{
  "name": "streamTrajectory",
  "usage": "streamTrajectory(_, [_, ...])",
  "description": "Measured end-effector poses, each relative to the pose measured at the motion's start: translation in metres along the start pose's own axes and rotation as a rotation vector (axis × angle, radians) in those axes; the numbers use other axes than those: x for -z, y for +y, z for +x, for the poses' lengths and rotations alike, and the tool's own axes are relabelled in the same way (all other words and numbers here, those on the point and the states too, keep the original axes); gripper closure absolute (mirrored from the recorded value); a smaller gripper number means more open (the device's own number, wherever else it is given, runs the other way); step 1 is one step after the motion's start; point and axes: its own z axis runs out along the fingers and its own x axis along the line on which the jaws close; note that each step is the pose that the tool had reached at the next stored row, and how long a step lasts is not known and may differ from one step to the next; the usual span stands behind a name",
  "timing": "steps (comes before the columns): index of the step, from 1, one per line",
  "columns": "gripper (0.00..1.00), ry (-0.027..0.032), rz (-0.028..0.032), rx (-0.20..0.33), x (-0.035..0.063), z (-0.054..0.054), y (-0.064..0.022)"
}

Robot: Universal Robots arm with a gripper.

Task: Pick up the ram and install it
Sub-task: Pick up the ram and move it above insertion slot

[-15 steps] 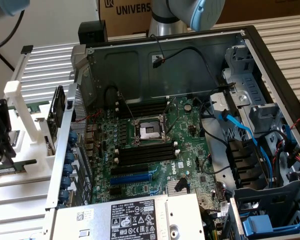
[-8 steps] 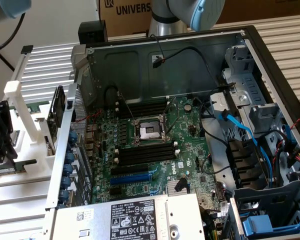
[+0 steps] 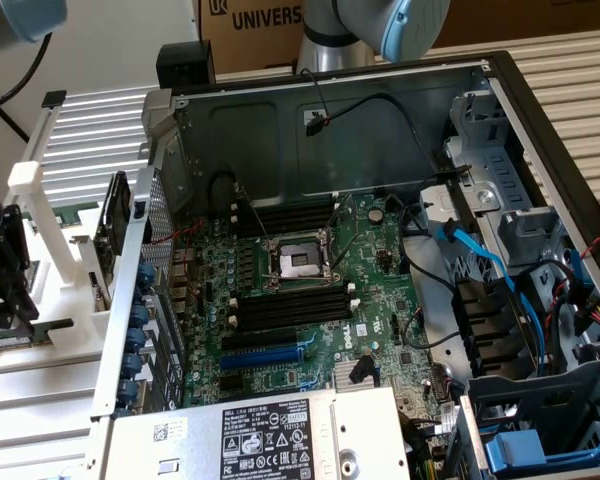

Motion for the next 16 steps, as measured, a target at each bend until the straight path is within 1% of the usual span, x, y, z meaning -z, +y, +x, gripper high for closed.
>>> streamTrajectory(6, [0.74, -0.0001, 0.0028, 0.005, -0.0063, -0.0022, 0.0001])
streamTrajectory(16, [0.74, -0.0001, 0.0027, 0.005, -0.0068, -0.0023, 0.0001])
